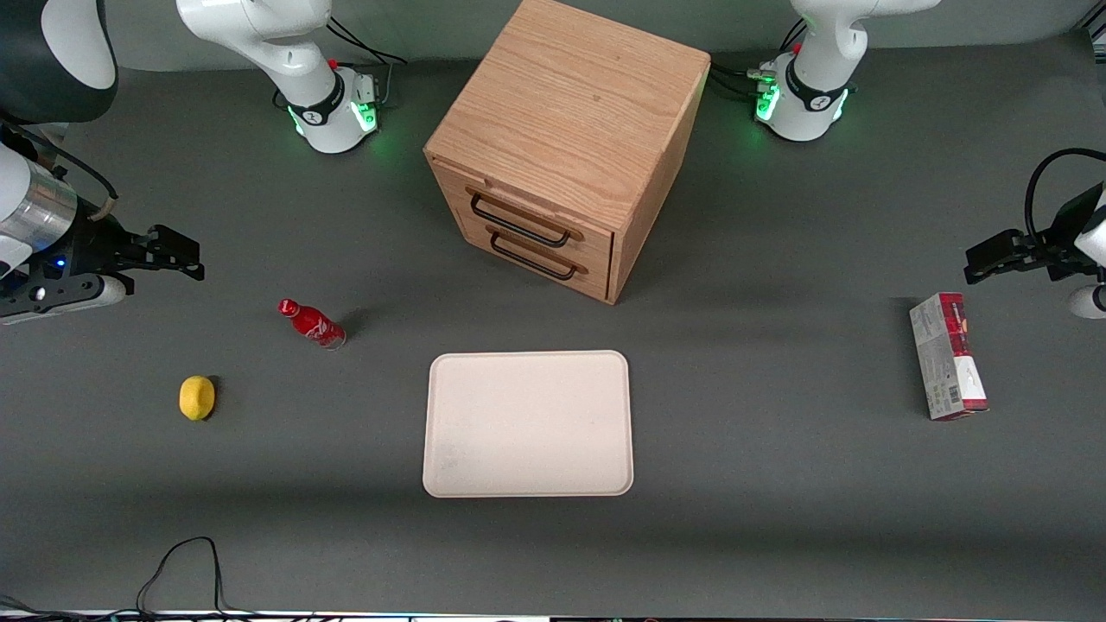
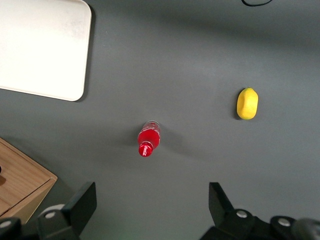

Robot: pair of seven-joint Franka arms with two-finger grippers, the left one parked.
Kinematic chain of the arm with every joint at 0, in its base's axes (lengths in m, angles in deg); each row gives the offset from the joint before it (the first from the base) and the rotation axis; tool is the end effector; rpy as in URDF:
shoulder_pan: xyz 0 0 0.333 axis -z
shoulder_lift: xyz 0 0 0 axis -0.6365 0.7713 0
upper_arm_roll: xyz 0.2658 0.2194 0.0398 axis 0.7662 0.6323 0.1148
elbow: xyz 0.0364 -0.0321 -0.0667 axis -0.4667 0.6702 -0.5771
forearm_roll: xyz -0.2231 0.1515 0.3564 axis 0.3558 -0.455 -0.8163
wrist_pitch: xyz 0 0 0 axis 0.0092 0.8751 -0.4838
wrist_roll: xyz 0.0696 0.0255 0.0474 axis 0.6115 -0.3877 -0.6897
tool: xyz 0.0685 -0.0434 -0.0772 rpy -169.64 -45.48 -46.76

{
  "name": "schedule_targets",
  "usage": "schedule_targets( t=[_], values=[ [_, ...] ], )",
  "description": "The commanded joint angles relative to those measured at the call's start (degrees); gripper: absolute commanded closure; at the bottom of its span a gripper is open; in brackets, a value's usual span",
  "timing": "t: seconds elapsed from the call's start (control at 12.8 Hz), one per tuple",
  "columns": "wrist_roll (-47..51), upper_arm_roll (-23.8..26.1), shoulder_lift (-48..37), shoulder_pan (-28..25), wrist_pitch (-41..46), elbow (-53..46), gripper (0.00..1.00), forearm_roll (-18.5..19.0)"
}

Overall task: Open upper drawer
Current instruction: 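Move the right gripper toward the upper drawer's black handle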

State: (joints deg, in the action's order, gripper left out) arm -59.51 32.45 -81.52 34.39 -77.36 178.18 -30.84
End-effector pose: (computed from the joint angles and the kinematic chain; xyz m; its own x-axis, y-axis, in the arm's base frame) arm 0.6229 0.0237 0.5956 0.9854 0.1667 -0.0357 0.1665 -0.9860 -0.0084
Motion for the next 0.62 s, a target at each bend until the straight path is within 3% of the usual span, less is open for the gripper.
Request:
schedule_targets(
  t=[0.0, 0.55],
  values=[
    [1.31, -0.10, 0.74, -0.30, 1.23, -1.18, 0.00, -1.00],
    [1.40, 1.83, 4.68, -3.38, 1.93, -4.16, 0.00, -0.82]
  ],
)
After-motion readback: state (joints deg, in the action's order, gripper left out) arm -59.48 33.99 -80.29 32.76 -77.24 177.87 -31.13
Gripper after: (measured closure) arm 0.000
